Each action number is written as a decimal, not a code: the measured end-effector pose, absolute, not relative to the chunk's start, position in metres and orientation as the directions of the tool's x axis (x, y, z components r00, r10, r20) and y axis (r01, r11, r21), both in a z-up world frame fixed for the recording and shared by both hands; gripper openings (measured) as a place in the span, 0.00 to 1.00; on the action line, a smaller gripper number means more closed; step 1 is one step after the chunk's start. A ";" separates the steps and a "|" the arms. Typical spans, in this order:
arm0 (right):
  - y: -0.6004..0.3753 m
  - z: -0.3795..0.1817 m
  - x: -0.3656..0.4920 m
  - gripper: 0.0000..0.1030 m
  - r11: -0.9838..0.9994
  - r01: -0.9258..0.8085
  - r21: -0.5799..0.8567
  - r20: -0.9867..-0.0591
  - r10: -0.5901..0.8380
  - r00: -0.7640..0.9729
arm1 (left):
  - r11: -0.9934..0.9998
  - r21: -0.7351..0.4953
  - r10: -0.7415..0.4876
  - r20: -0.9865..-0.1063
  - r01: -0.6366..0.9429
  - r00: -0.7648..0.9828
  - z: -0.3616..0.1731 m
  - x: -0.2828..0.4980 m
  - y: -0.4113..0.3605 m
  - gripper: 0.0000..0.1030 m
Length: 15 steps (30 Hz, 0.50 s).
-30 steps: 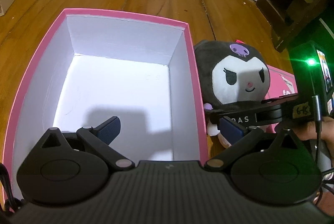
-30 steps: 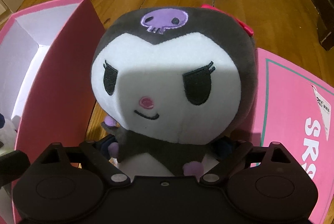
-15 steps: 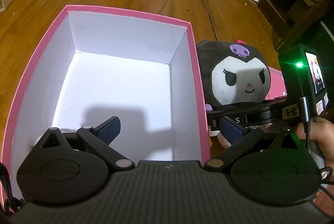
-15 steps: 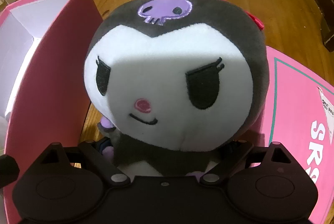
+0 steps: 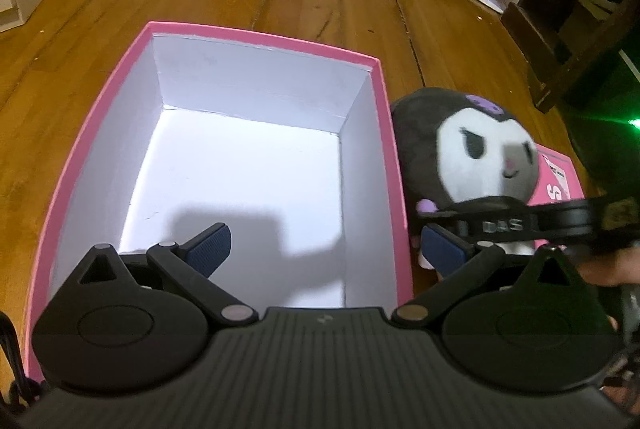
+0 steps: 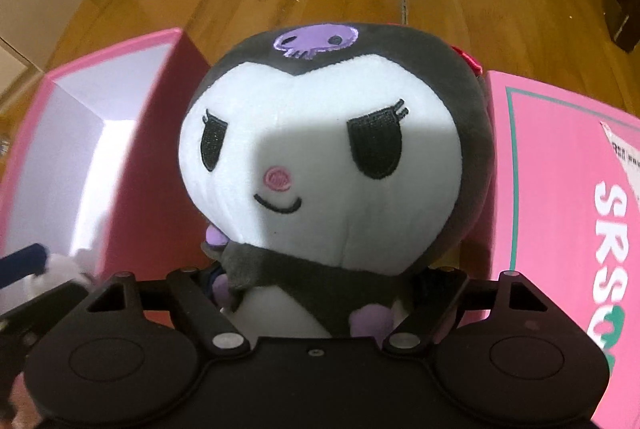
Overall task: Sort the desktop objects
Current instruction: 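Lift the Kuromi plush and lower it into the pink box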
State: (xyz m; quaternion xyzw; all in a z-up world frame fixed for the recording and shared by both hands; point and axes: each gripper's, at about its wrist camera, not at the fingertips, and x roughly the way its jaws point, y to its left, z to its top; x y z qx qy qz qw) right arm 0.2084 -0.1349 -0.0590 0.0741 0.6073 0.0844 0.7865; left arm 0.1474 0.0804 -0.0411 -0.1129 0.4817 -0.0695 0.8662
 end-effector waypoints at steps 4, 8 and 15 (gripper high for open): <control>-0.137 -0.041 0.186 0.82 0.967 -0.057 0.249 -0.921 0.255 0.296 | 0.961 -0.275 -0.227 -0.812 -0.008 0.538 -0.028 0.144 0.090 1.00; -0.137 -0.006 0.163 0.82 0.963 -0.115 0.245 -0.889 0.271 0.369 | 0.965 -0.260 -0.185 -0.775 -0.038 0.604 0.000 0.132 0.107 1.00; -0.096 0.036 0.146 0.82 0.947 -0.268 0.179 -0.836 0.290 0.467 | 0.964 -0.240 -0.100 -0.727 -0.115 0.679 0.035 0.111 0.141 1.00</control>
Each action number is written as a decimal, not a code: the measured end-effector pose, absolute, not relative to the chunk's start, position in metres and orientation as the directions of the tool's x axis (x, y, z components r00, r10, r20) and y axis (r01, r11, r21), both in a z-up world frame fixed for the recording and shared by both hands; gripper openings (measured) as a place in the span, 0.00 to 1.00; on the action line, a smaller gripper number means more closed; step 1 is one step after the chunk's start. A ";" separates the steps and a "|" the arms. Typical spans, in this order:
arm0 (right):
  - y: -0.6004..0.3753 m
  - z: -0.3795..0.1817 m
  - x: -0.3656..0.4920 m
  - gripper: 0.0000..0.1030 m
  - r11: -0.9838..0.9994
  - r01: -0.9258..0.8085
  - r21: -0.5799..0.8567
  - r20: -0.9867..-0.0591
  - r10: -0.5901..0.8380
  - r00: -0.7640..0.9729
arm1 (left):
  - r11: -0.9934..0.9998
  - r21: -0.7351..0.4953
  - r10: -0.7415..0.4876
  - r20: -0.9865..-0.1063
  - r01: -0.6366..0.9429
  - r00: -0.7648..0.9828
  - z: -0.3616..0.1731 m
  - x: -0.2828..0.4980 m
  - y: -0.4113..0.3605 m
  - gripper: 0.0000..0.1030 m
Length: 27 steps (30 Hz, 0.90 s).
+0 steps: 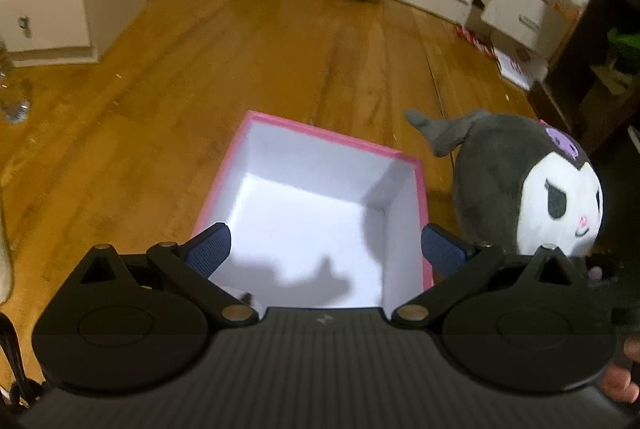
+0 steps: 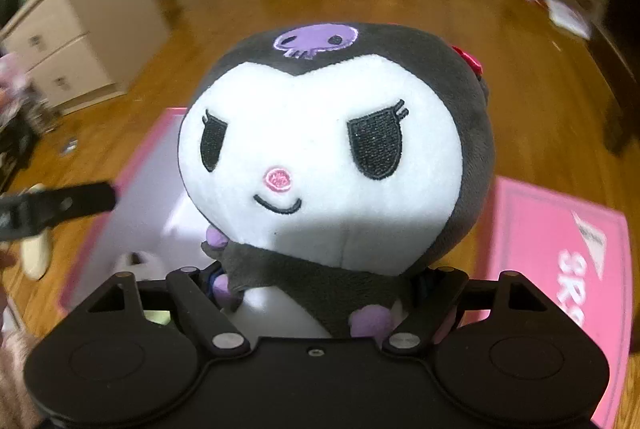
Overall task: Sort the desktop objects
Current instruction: 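Lift the Kuromi plush and lower it into the pink box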
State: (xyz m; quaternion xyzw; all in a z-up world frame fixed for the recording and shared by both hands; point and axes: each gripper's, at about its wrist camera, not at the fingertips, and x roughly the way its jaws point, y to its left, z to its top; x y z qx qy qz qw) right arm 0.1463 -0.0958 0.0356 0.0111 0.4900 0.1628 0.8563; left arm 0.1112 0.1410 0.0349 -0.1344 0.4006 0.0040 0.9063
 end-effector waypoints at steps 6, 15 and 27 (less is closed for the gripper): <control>-0.046 0.032 0.159 0.82 0.887 -0.428 0.173 -0.825 0.368 0.429 | 0.939 -0.303 -0.086 -0.662 -0.162 0.744 0.056 0.100 0.167 1.00; 0.008 0.009 0.175 0.82 0.857 -0.491 0.155 -0.873 0.352 0.339 | 0.914 -0.350 -0.087 -0.666 -0.207 0.741 0.046 0.103 0.197 1.00; 0.005 -0.001 0.172 0.83 0.808 -0.569 0.154 -0.893 0.361 0.270 | 0.911 -0.364 -0.128 -0.695 -0.192 0.708 0.023 0.117 0.196 1.00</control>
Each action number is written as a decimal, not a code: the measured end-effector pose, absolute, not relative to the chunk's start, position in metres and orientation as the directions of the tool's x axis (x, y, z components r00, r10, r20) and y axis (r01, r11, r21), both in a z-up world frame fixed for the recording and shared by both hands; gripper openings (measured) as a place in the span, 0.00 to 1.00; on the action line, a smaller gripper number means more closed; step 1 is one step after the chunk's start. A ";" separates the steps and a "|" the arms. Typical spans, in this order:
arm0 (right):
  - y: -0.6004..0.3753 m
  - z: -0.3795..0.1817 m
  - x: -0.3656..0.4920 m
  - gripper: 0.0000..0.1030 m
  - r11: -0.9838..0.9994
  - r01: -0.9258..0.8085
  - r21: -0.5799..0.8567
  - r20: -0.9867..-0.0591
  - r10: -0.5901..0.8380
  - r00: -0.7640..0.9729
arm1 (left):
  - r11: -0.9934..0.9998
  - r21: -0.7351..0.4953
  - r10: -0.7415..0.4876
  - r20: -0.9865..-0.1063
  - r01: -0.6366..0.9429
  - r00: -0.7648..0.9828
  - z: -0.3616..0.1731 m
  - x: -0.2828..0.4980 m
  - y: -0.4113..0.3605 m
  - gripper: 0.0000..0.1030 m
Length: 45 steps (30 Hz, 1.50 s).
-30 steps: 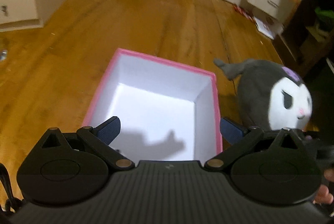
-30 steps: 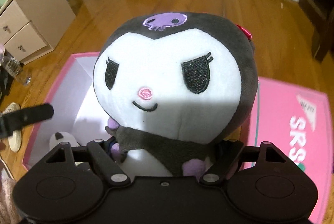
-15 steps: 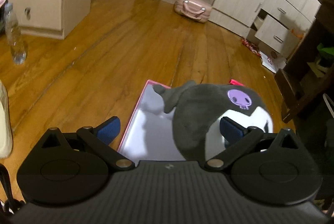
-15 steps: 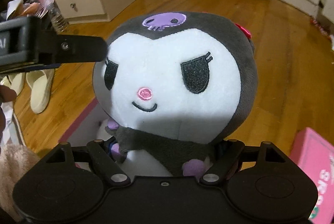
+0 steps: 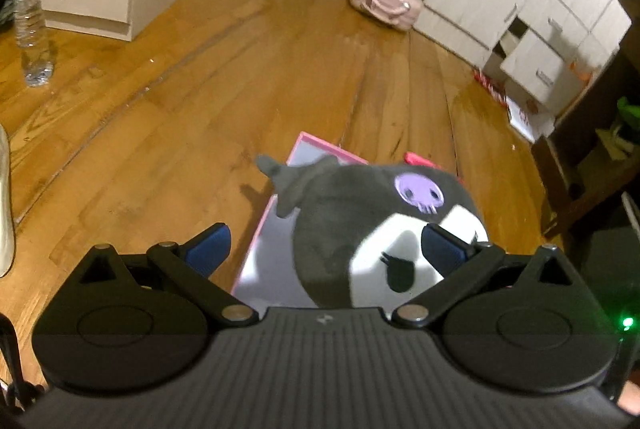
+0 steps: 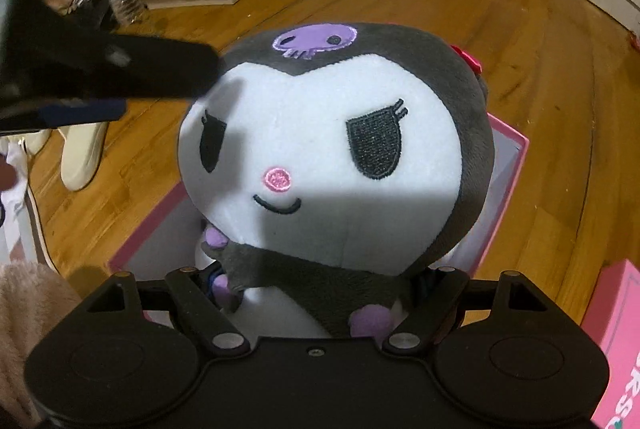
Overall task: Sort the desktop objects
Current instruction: 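Lift the Kuromi plush and lower it into the pink box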
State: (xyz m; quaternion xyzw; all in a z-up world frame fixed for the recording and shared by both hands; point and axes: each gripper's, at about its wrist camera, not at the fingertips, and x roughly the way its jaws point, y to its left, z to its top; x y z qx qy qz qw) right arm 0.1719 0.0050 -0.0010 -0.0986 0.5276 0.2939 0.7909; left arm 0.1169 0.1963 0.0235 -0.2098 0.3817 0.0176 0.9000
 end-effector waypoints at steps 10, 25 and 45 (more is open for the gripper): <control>0.004 -0.015 0.193 0.83 0.844 -0.530 0.081 -0.920 0.268 0.286 | 0.884 -0.448 -0.242 -0.688 -0.138 0.684 -0.019 0.141 0.193 1.00; -0.007 -0.031 0.193 0.84 0.856 -0.506 0.105 -0.939 0.253 0.232 | 0.905 -0.387 -0.189 -0.739 -0.178 0.647 -0.039 0.148 0.182 1.00; -0.020 -0.021 0.186 0.83 0.864 -0.488 0.126 -0.943 0.257 0.212 | 0.904 -0.394 -0.205 -0.741 -0.167 0.640 -0.047 0.150 0.183 1.00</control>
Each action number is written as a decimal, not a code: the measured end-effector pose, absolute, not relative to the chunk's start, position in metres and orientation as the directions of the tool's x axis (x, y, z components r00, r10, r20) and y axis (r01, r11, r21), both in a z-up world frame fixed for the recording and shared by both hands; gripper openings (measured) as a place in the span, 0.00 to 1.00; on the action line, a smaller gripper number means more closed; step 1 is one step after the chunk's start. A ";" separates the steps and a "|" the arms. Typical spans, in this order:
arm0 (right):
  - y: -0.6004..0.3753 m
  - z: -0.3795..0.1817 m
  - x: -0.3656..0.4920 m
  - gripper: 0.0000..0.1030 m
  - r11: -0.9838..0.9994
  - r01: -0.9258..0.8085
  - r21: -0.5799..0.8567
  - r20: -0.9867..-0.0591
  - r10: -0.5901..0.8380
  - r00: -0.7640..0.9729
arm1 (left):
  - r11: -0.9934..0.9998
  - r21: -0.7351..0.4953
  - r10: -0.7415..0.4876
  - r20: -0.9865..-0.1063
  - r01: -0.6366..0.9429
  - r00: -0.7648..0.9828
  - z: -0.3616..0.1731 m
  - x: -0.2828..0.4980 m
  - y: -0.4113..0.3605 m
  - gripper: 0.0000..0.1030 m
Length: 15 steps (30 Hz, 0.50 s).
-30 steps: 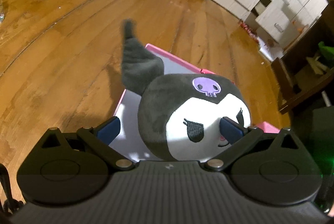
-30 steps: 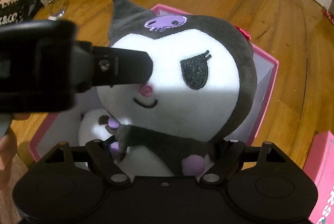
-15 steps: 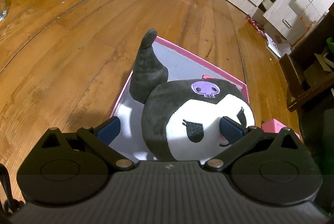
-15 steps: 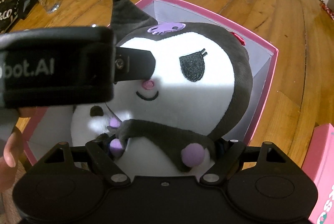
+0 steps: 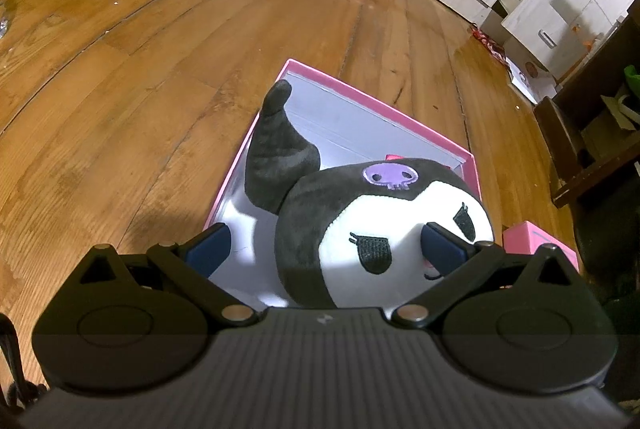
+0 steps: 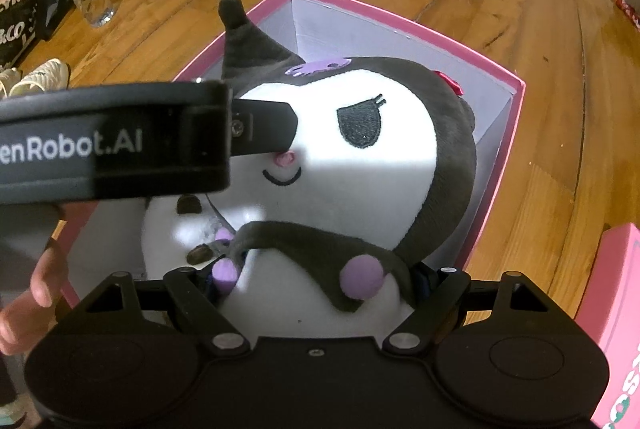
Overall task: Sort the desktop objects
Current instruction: 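Lift the Kuromi plush and lower it into the pink box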
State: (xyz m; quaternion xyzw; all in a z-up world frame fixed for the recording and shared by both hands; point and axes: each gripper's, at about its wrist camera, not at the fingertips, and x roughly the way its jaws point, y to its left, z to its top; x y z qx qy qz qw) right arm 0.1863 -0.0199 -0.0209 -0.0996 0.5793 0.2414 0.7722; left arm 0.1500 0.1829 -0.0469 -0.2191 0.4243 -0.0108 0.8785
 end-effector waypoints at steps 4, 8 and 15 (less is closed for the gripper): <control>-0.022 -0.024 0.184 0.83 0.869 -0.467 0.161 -0.940 0.279 0.195 | 0.903 -0.401 -0.217 -0.736 -0.156 0.641 -0.048 0.150 0.183 1.00; 0.004 -0.041 0.187 0.83 0.871 -0.453 0.189 -0.937 0.298 0.181 | 0.901 -0.407 -0.225 -0.732 -0.148 0.643 -0.048 0.149 0.182 1.00; 0.002 -0.043 0.185 0.83 0.875 -0.419 0.242 -0.929 0.334 0.162 | 0.894 -0.426 -0.242 -0.723 -0.142 0.647 -0.050 0.150 0.182 1.00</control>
